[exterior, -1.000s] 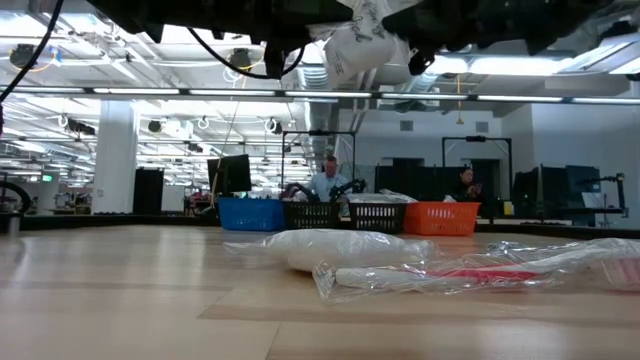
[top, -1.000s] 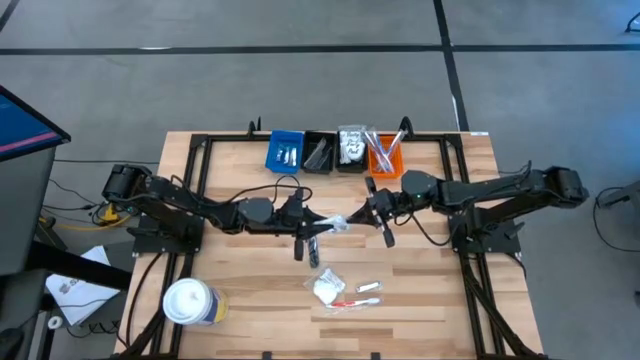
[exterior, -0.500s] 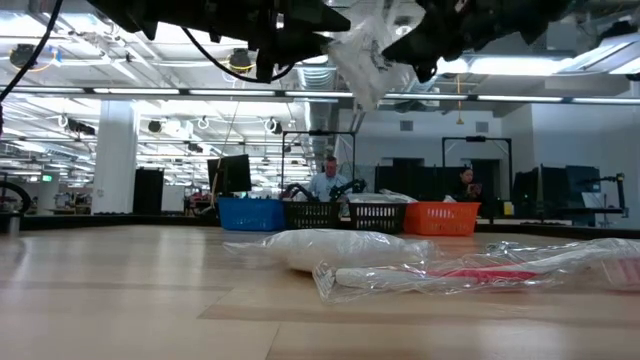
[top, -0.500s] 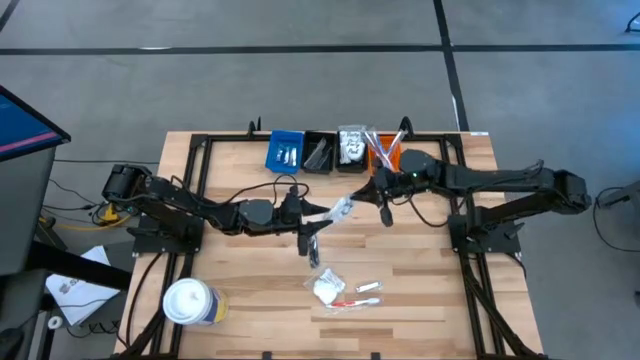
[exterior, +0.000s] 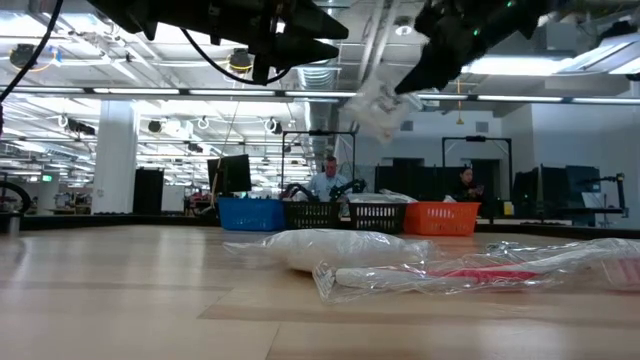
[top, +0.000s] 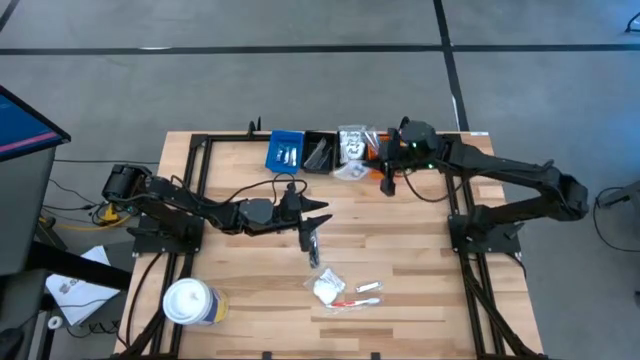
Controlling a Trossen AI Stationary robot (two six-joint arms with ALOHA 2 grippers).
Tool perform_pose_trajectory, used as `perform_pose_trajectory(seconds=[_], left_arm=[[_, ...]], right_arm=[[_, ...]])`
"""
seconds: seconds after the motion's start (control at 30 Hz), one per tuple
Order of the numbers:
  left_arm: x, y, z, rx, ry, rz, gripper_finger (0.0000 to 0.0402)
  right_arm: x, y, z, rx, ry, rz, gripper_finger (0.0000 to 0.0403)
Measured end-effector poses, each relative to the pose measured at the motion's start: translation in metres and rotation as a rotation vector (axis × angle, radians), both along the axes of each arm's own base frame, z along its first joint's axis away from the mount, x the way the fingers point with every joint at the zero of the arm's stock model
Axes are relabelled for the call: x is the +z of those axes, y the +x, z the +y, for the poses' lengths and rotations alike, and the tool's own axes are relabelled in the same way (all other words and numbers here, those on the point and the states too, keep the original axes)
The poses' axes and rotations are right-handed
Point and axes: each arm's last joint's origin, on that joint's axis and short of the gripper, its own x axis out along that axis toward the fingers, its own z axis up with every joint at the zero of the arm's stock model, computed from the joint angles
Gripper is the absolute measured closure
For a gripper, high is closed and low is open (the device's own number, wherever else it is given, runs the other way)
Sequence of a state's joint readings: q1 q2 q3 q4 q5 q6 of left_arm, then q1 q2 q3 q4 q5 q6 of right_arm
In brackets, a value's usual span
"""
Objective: Pick & Place Travel size toiletries
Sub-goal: Put the white vanity pack into the right black bin
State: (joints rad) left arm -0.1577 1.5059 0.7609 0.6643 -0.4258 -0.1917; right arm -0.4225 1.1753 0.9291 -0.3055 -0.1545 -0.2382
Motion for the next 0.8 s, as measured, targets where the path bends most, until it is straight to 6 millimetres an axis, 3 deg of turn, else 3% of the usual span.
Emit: perform_pose_trajectory(seconds=[0.23, 0.5, 0.8], left_arm=[[0.0, 0.0, 0.0, 0.002, 0.0, 0.0, 0.0261], [0.0, 0.0, 0.0, 0.001, 0.0, -0.001, 0.0271], [0.0, 0.0, 0.0, 0.0, 0.0, 0.0, 0.027]], right_arm=[[-0.019, 0.002, -0.048, -0.136, 0.018, 0.102, 0.0403], [-0.033, 0.027, -0.105, -0.208, 0.104, 0.296, 0.0403], [-0.052, 0.05, -0.128, -0.189, 0.146, 0.528, 0.0403]])
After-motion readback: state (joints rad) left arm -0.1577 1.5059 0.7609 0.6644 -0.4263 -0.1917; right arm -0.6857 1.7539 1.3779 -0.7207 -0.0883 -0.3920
